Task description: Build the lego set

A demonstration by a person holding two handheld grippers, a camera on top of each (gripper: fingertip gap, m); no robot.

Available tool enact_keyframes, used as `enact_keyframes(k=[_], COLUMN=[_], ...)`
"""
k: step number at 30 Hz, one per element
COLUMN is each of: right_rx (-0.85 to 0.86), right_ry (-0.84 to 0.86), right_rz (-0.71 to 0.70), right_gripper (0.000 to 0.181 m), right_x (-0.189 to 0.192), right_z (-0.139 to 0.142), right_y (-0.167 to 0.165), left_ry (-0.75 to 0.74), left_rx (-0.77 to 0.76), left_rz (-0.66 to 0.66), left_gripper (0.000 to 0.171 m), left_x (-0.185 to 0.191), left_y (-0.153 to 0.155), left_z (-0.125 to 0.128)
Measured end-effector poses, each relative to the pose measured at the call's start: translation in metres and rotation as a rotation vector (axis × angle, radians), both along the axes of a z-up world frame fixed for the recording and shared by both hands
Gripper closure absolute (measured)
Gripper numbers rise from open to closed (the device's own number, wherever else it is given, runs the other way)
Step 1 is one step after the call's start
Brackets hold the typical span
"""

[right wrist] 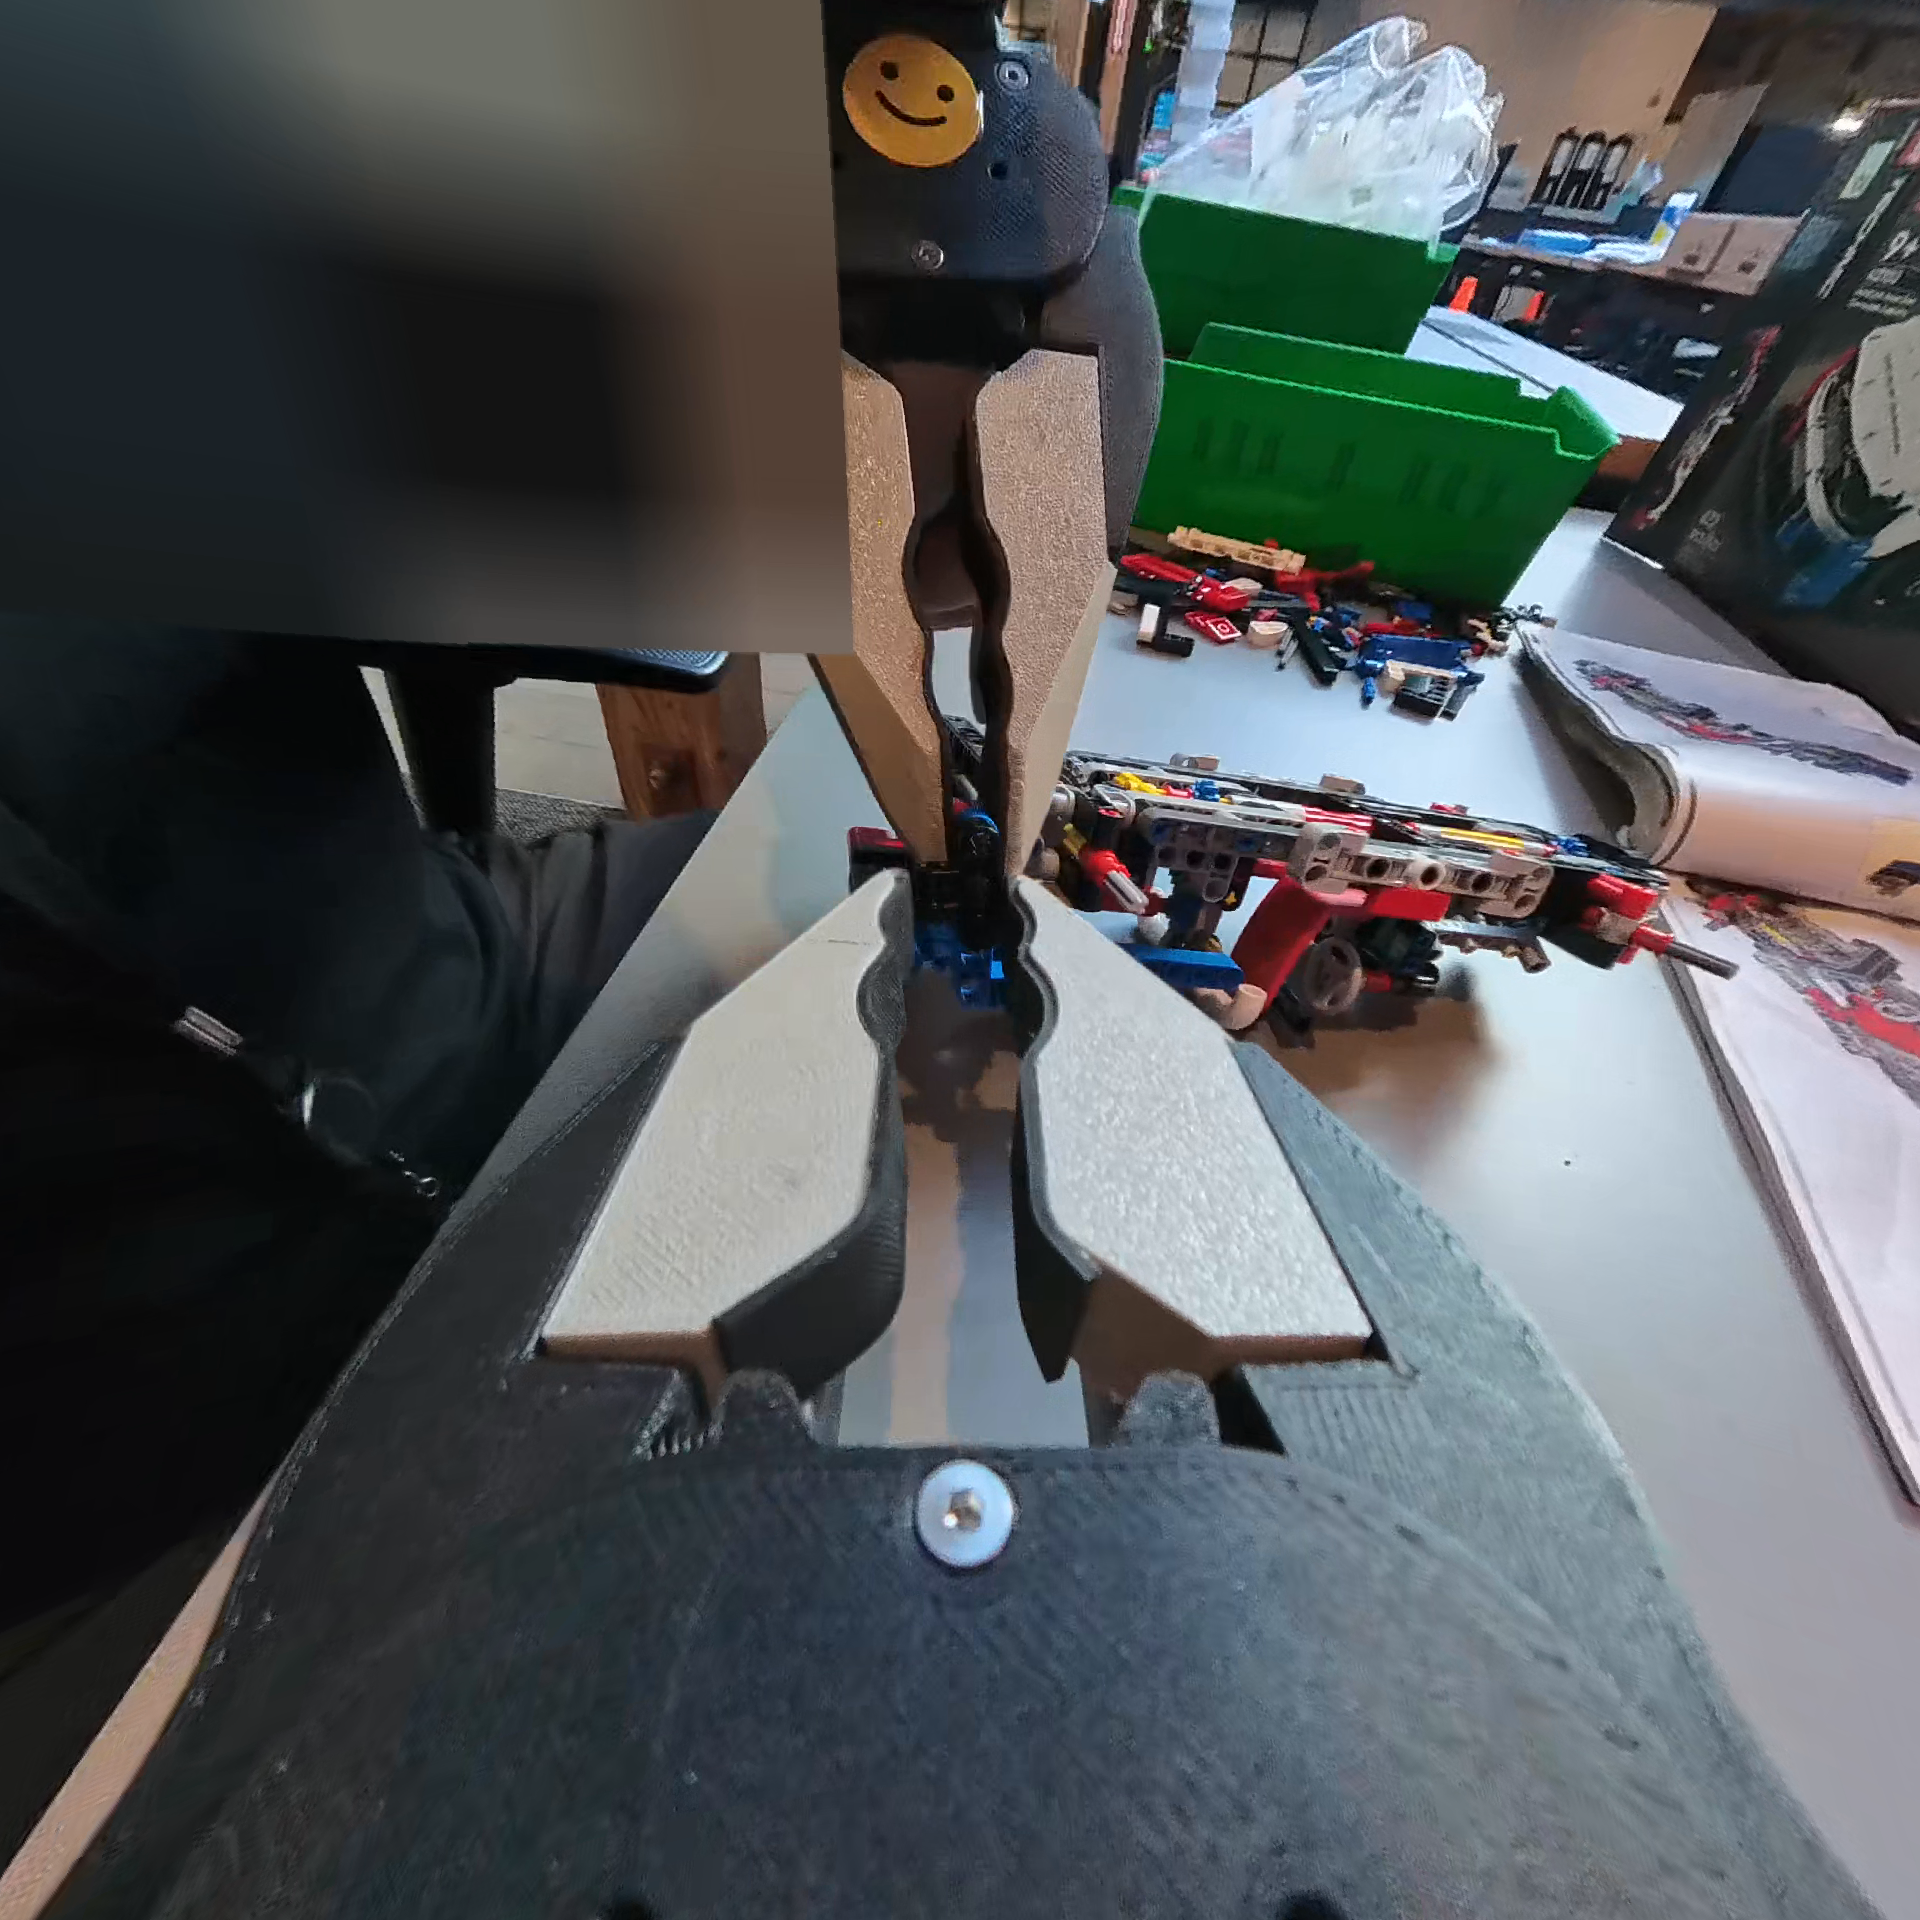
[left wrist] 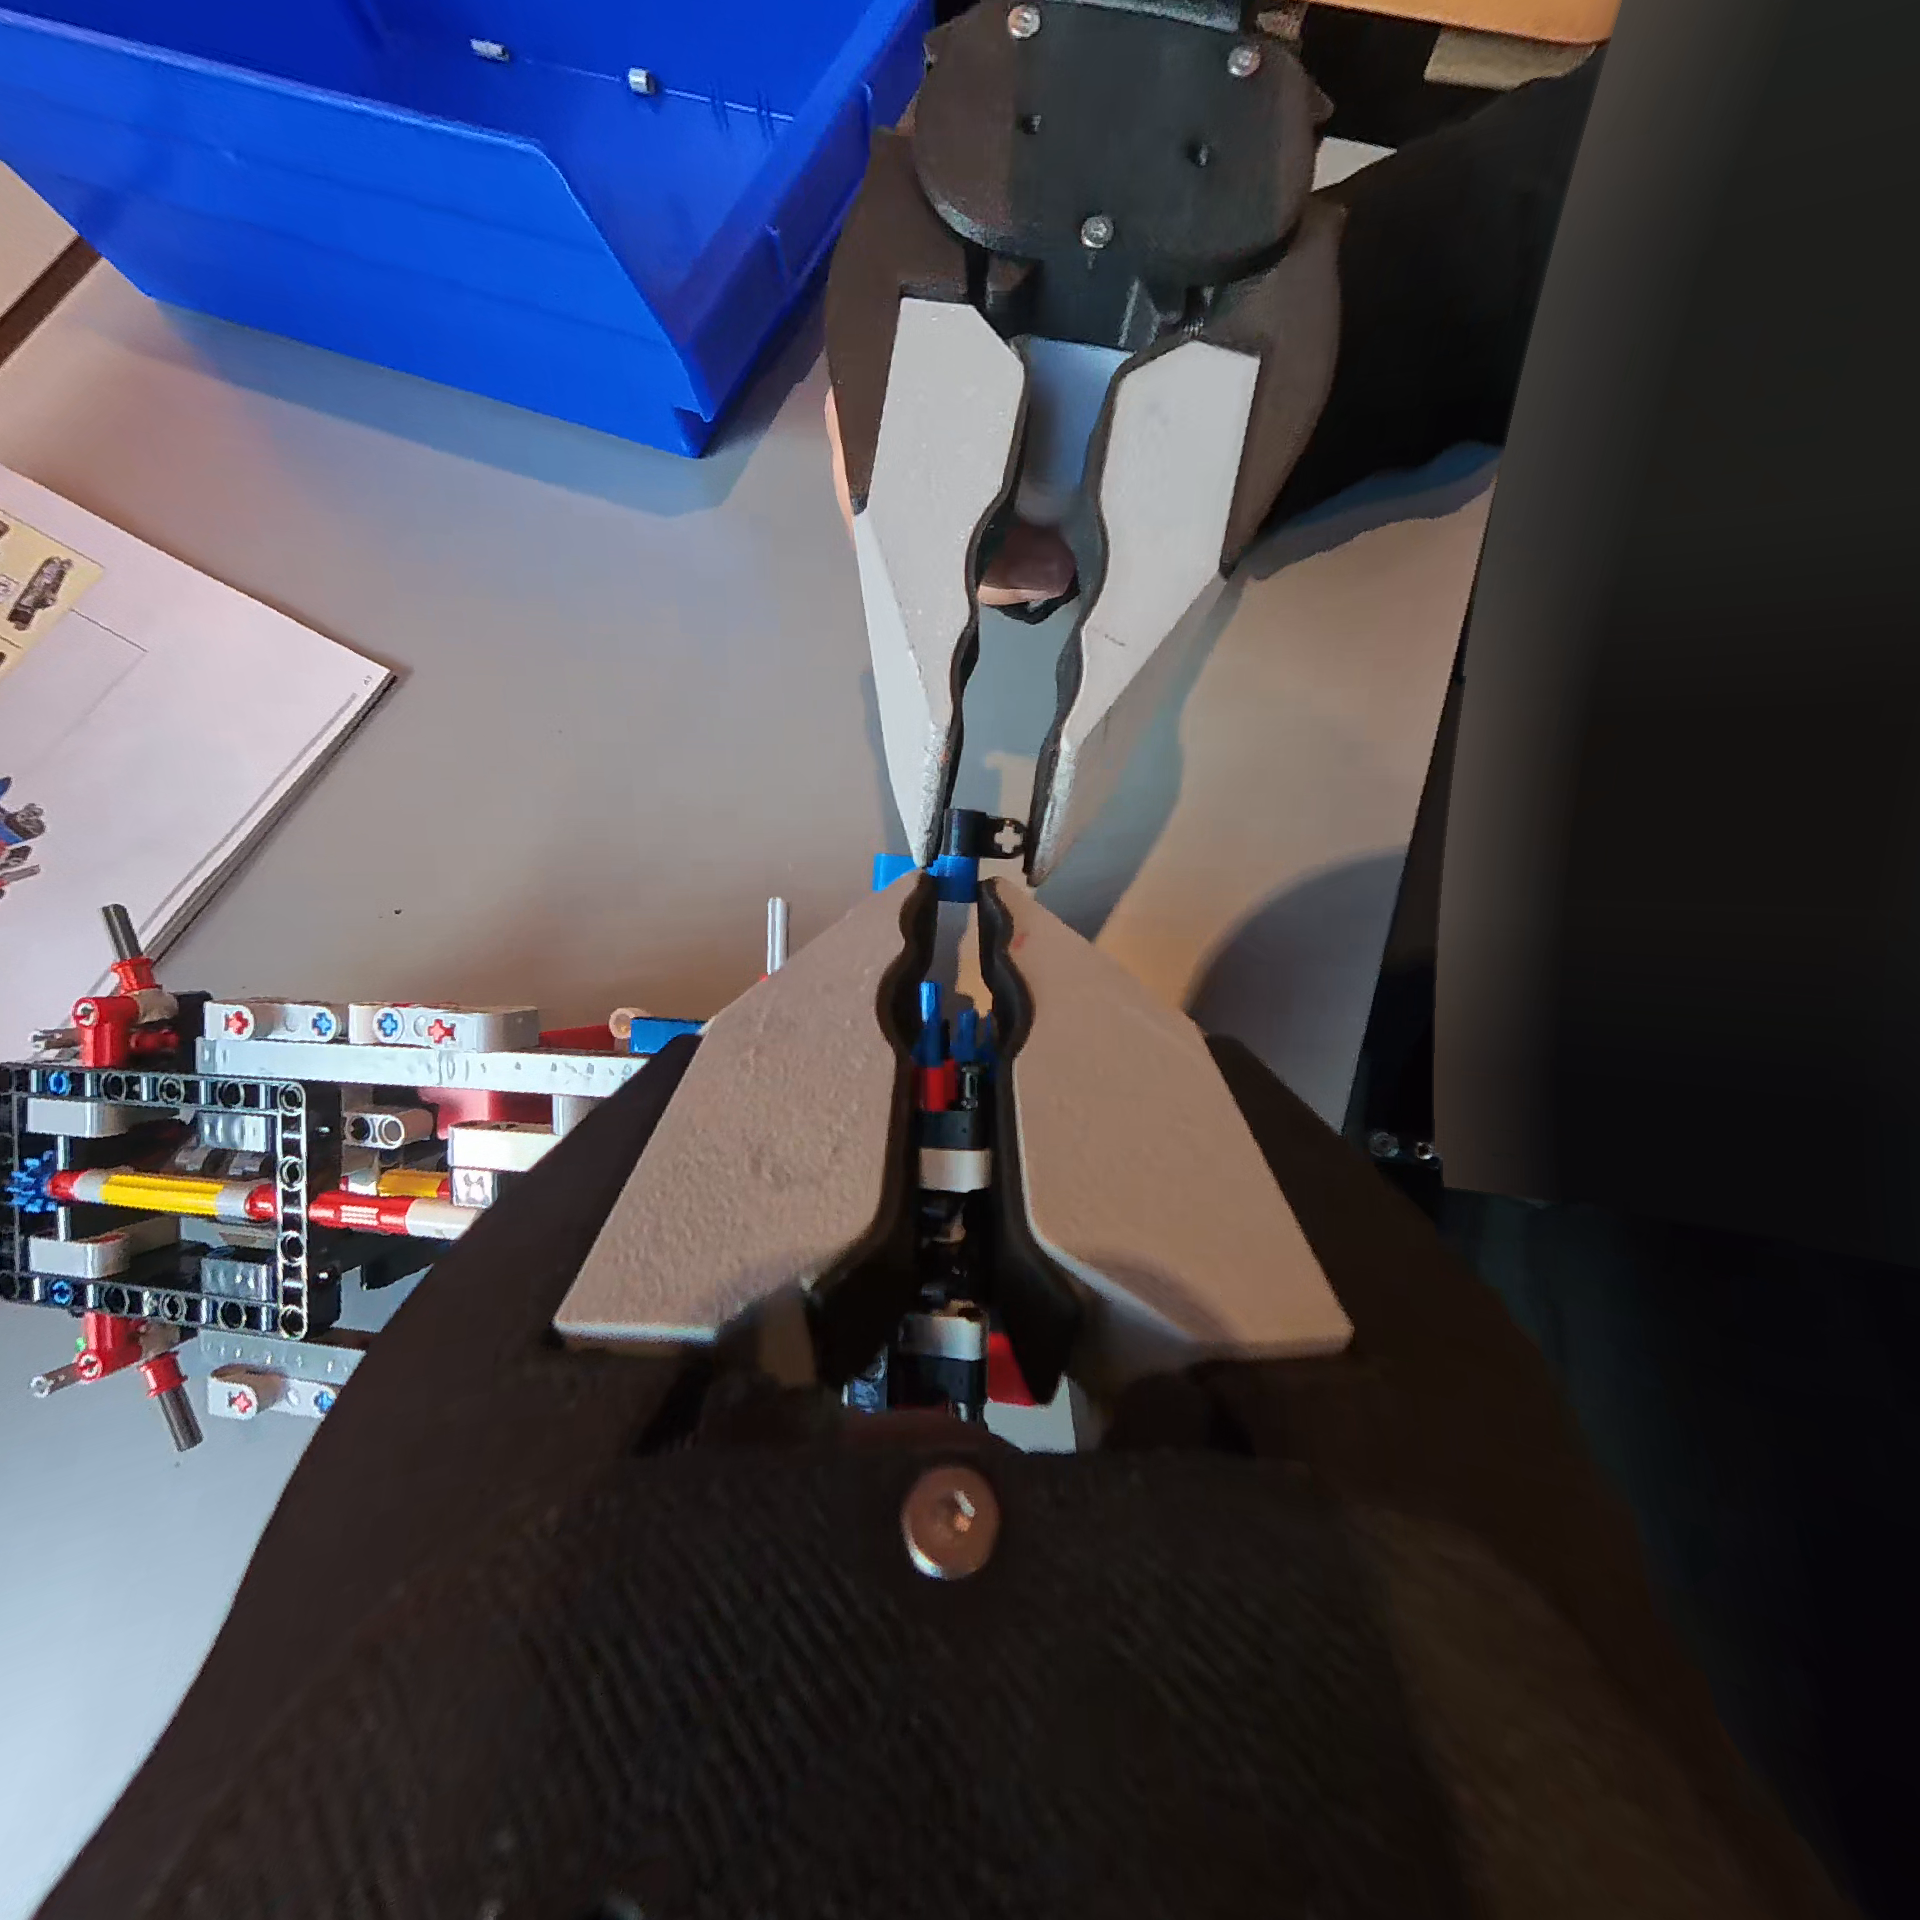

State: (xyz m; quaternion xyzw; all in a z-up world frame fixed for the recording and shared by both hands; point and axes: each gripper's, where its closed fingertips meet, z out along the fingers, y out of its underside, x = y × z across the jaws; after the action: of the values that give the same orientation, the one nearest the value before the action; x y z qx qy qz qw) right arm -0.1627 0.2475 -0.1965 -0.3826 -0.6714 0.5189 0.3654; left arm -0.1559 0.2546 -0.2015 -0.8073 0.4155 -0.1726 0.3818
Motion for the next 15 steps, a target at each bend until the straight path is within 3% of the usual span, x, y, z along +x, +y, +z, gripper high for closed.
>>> enact_keyframes(k=[2, 4, 7, 15], right_rx=[-0.031, -0.095, -0.095, -0.120], right_ry=[0.011, 0.023, -0.001, 0.003], right_rz=[0.024, 0.058, 0.035, 0.020], right_gripper=[0.169, 0.157, 0.169, 0.175], right_x=[0.0012, 0.0031, 0.0001, -0.0026], right_z=[0.0020, 0.0077, 0.0029, 0.0029], right_y=[-0.0031, -0.0074, -0.0034, -0.0020], left_ry=[-0.012, -0.017, 0.004, -0.030], left_rx=[-0.019, -0.039, -0.040, -0.042], left_rz=[0.000, 0.011, 0.008, 0.029], left_gripper=[0.167, 0.167, 0.167, 0.162], left_x=[0.0006, 0.0003, 0.0006, -0.0026], left_y=[-0.0014, -0.0013, -0.0021, -0.0033], left_z=[-0.0008, -0.0027, -0.0050, -0.0009])
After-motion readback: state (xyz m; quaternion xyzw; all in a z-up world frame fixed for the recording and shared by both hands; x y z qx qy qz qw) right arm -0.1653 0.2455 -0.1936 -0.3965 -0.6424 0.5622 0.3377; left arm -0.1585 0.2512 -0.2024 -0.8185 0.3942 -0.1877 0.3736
